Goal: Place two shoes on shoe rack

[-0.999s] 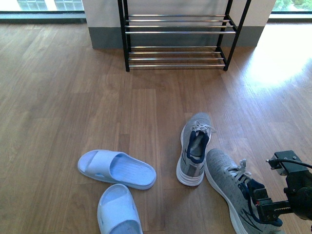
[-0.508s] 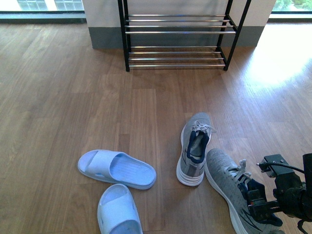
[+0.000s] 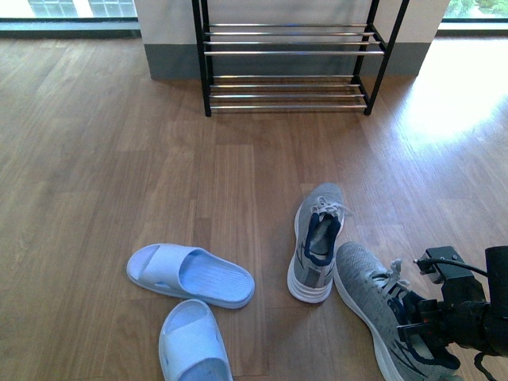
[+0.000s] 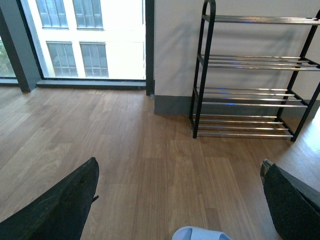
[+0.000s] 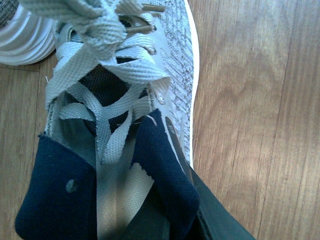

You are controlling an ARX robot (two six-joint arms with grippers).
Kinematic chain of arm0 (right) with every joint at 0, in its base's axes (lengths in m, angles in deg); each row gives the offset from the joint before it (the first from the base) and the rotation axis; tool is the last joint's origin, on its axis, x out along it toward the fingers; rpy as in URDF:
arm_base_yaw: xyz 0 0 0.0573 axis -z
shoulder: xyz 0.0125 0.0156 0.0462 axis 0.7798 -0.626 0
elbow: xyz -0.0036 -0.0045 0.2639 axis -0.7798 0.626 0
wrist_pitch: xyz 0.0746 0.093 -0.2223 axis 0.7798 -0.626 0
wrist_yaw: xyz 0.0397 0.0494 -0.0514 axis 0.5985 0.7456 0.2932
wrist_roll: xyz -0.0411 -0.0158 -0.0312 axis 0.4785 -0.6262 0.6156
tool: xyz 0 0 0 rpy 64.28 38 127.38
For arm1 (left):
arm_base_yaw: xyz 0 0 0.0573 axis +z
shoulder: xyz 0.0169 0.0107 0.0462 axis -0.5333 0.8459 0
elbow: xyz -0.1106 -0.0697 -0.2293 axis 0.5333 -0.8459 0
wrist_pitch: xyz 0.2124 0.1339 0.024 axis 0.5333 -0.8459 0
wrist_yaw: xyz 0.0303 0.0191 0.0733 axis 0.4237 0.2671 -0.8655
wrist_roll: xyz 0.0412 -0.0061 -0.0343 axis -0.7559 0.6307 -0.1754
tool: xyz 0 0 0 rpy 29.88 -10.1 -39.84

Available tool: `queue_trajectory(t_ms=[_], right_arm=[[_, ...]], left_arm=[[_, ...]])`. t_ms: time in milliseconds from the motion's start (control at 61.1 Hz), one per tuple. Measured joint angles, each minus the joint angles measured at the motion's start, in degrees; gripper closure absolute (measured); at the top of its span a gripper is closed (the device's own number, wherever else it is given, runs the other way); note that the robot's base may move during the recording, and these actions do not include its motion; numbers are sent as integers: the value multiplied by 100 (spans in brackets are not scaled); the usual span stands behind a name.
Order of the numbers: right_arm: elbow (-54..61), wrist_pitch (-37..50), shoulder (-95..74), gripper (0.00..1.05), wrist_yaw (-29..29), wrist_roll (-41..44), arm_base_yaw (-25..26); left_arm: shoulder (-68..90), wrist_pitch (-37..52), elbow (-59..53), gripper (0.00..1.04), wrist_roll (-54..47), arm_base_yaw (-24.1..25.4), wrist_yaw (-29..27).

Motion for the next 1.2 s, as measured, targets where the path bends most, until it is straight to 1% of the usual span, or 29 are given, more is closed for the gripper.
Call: queue_trajectory(t_ms=[16, 98, 246, 360, 475, 540, 655, 688, 737, 868, 933, 1015, 1097, 1195], right_arm=[[31, 28, 22, 104, -9, -24, 0], [201, 155, 140, 103, -9, -142, -9], [909, 608, 756, 103, 2, -433, -66], [1587, 754, 1637, 103, -35, -664, -52], [2286, 625, 2741, 103, 37, -874, -37], [2675, 374, 3536, 103, 98, -1021, -24], [3300, -476, 5362, 103, 181, -1274, 0], [3436, -866, 6026, 103, 238, -1373, 15], [3571, -1692, 7381, 103, 319, -1541, 46], [3580, -2907, 9398, 103, 378, -1832, 59], [3580, -3357, 10150, 103, 369, -1928, 46], [3598, -3751, 10922, 103, 280, -2046, -31], [3626, -3814, 11293, 103, 282, -2138, -63], [3626, -3816, 11346, 103, 284, -2168, -66]], left_arm=[[0, 0, 0, 9, 0, 0, 0], [0, 0, 0, 9, 0, 0, 0], [0, 0, 0, 9, 0, 0, 0], [0, 0, 0, 9, 0, 0, 0], [0, 0, 0, 9, 0, 0, 0], [0, 0, 0, 9, 0, 0, 0], [0, 0, 0, 9, 0, 0, 0], [0, 0, 0, 9, 0, 0, 0], [0, 0, 0, 9, 0, 0, 0], [0, 0, 0, 9, 0, 0, 0], [0, 0, 0, 9, 0, 0, 0], [0, 0, 0, 9, 0, 0, 0], [0, 0, 0, 9, 0, 0, 0], [0, 0, 0, 9, 0, 0, 0]])
